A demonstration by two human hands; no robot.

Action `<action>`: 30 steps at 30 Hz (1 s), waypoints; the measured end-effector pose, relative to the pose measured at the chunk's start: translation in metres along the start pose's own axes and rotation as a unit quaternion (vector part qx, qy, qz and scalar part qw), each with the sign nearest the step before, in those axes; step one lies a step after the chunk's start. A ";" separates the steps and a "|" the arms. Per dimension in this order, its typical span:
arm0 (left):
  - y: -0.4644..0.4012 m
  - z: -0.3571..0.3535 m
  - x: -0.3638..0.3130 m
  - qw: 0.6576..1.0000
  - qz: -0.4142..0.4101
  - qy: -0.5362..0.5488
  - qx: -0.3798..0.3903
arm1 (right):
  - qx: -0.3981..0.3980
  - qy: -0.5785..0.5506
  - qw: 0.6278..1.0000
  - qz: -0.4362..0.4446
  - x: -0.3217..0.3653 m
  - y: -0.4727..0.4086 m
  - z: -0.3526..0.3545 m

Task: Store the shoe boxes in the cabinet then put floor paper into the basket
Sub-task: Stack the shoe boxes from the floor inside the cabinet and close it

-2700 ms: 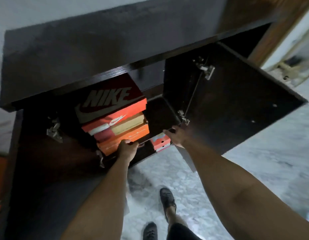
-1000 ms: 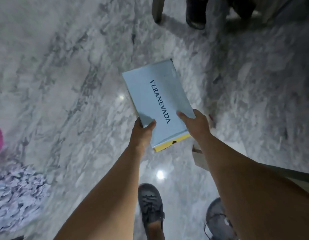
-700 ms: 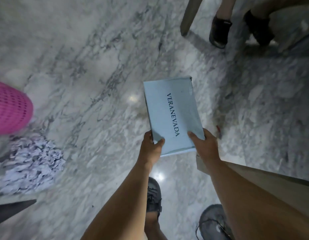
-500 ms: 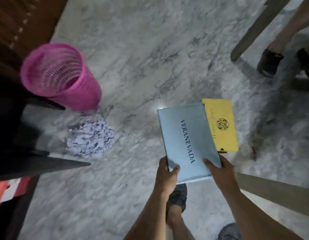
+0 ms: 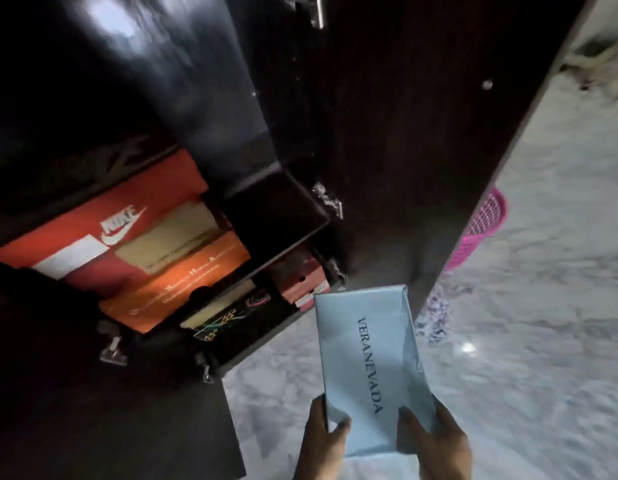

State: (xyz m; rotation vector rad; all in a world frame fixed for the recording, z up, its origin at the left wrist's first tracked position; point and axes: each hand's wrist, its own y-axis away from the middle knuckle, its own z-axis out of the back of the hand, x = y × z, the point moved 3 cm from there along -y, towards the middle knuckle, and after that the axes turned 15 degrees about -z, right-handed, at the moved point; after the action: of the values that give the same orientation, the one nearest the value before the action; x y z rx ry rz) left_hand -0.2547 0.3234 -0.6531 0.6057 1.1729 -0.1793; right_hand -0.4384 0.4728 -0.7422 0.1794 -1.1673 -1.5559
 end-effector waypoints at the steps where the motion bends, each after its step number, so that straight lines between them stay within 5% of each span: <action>1: -0.012 0.017 -0.012 0.999 -0.006 0.022 -0.028 | 0.026 0.001 0.997 0.071 0.074 0.063 0.007; 6: -0.093 0.080 -0.074 0.994 -0.045 0.045 -0.094 | 0.014 -0.032 0.987 0.156 0.224 0.113 -0.015; 17: -0.280 0.152 -0.118 0.957 -0.080 0.140 -0.241 | 0.050 -0.091 0.939 0.328 0.436 0.033 -0.129; 22: -0.321 0.153 -0.111 0.945 -0.168 -0.032 -0.280 | 0.075 0.030 0.914 0.398 0.463 -0.003 -0.178; 30: -0.326 0.125 -0.105 0.898 -0.186 -0.027 -0.398 | 0.073 0.078 0.899 0.425 0.462 -0.025 -0.189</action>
State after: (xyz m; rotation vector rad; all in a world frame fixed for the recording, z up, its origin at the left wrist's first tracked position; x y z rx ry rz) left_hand -0.3375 -0.0315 -0.6421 -0.3503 1.1778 -0.0251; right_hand -0.4978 -0.0140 -0.6450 -0.1069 -1.0274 -0.6686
